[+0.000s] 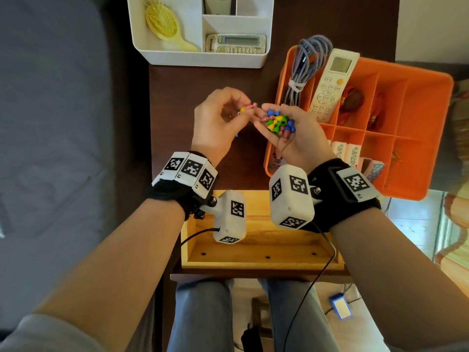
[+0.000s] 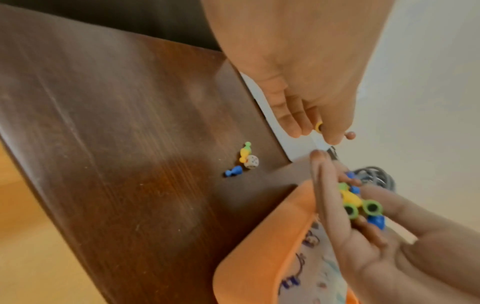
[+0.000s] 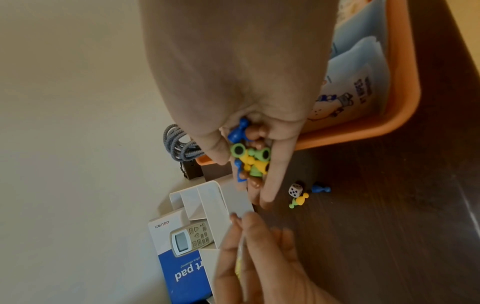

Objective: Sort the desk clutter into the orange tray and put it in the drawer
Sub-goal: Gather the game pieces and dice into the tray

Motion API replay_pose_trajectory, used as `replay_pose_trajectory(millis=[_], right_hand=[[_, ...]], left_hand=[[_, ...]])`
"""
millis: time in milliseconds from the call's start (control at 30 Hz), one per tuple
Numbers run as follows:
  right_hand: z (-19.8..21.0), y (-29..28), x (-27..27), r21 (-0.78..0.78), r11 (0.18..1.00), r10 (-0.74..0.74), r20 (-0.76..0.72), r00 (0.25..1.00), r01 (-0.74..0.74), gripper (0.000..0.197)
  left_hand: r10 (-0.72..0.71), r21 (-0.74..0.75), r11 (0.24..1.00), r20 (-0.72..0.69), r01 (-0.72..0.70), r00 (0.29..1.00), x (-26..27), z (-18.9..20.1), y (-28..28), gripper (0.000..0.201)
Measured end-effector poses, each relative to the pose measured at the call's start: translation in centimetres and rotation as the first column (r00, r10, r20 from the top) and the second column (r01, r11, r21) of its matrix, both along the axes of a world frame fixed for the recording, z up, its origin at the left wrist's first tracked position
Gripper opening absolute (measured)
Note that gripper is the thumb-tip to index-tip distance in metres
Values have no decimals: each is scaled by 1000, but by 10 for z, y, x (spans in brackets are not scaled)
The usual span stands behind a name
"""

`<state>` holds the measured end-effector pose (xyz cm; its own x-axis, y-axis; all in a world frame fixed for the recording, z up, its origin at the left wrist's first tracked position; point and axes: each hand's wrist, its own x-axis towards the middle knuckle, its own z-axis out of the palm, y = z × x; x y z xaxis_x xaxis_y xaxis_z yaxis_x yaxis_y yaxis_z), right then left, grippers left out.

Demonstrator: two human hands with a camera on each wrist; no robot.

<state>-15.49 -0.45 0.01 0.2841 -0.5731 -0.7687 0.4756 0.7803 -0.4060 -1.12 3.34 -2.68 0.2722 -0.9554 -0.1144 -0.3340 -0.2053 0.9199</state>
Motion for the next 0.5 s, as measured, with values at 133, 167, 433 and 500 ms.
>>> replay_pose_trajectory(millis=[133, 167, 433, 500], right_hand=[[-4, 1, -2, 31, 999, 14, -4, 1000, -13, 25], [-4, 1, -2, 47, 999, 15, -6, 1000, -14, 25], [-6, 2, -9, 83, 996, -24, -4, 1000, 24, 30], [-3, 2, -10, 53, 999, 6, -2, 1000, -6, 26]], left_hand=[[-180, -52, 981, 114, 187, 977, -16, 9, -1, 10], [-220, -52, 972, 164, 231, 962, -19, 9, -1, 11], [-247, -47, 964, 218, 263, 944, -26, 10, -1, 32], [-198, -63, 975, 199, 214, 960, -25, 9, -1, 36]])
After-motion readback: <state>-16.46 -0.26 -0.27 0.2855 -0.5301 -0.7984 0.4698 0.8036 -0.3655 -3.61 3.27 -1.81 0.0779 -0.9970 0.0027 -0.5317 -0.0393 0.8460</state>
